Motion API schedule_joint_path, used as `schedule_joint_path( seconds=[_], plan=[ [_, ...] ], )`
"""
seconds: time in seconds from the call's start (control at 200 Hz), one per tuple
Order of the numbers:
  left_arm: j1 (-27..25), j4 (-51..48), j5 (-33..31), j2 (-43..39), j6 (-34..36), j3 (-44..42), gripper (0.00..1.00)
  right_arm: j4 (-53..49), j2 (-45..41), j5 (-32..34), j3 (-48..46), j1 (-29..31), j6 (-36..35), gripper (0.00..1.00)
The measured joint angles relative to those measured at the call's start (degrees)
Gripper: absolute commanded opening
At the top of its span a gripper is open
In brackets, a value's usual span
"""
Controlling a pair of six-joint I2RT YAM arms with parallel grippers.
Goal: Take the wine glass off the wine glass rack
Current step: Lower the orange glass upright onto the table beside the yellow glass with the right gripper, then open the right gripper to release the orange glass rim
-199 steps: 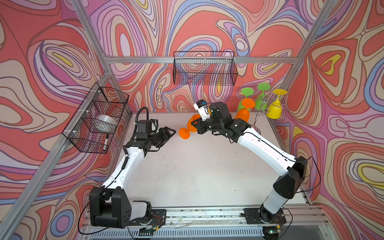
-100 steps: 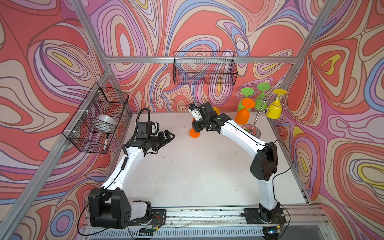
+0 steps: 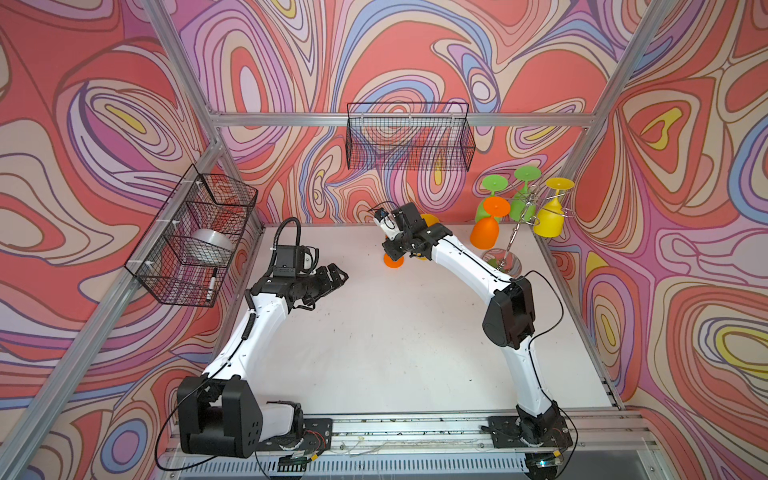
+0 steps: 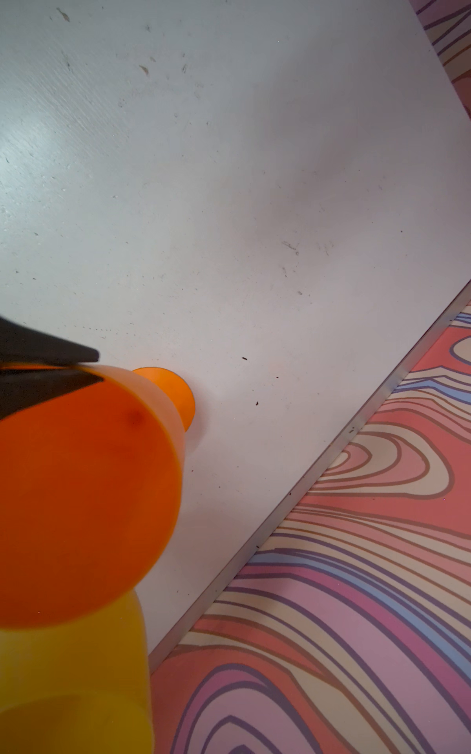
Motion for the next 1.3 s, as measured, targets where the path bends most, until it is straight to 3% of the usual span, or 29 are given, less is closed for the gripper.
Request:
schedule_joint_path(
  seconds=[0.511, 0.726, 1.147, 1.302],
  plan=[
    [0.0, -0.7, 0.3, 4.0, -0.5, 2.6, 0.88, -0.2, 4.9, 0.1, 5.9, -3.0, -3.6, 0.00],
    [0.0, -0.8, 0.3, 4.0, -0.7, 3.8, 0.87, -0.2, 4.9, -0.1, 6.9, -3.3, -4.3, 0.27],
    [0.0, -0.9, 0.3, 4.0, -0.9, 4.2, 0.88, 0.5, 4.9, -0.3, 11.3, -3.3, -5.9, 0.50],
    [0.0, -0.9, 0.2, 3.9, -0.6, 4.2, 0.90, 4.2, 2.0, -0.5, 4.1, -2.9, -6.1, 0.60]
  ],
)
